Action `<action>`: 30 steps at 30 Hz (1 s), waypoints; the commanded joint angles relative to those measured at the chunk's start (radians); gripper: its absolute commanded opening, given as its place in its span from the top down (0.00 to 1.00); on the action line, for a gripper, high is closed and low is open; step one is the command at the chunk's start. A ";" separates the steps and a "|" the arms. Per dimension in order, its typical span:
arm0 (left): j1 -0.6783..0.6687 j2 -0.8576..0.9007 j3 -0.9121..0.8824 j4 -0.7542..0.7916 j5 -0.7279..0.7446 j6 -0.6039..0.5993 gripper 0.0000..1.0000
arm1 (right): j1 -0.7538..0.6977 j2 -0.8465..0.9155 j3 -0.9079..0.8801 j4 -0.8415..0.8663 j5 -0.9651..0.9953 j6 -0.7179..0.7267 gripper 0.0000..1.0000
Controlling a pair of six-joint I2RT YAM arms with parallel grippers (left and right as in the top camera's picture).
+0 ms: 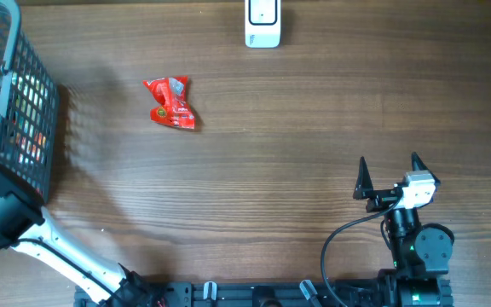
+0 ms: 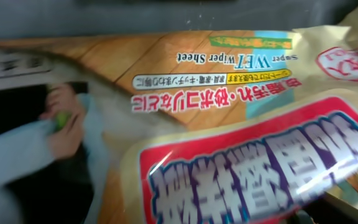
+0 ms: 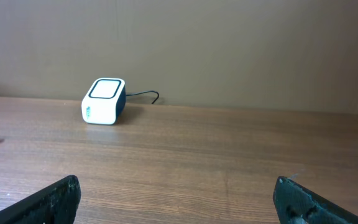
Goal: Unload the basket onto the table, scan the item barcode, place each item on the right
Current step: 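Reach the left gripper toward the wet-wipe pack in the basket, then grasp the white wet-wipe pack with the left gripper and lift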
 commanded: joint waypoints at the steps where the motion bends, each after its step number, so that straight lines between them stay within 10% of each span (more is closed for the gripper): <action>1: -0.008 0.022 -0.015 0.026 0.017 -0.018 0.00 | 0.004 -0.007 -0.002 0.002 0.014 0.008 0.00; 10: -0.016 0.023 -0.015 0.080 0.061 -0.018 0.05 | 0.004 -0.007 -0.002 0.002 0.014 0.008 0.00; 12: -0.019 0.023 -0.015 0.085 0.061 -0.017 0.27 | 0.004 -0.007 -0.002 0.002 0.014 0.008 0.00; 15: -0.019 0.023 -0.015 0.090 0.061 -0.017 0.92 | 0.004 -0.007 -0.002 0.002 0.014 0.008 0.00; 16: -0.019 0.023 -0.015 0.090 0.061 -0.017 0.96 | 0.004 -0.007 -0.002 0.002 0.014 0.008 0.00; 30: 0.048 -0.045 -0.014 0.116 0.393 0.118 0.96 | 0.004 -0.007 -0.002 0.002 0.014 0.008 0.00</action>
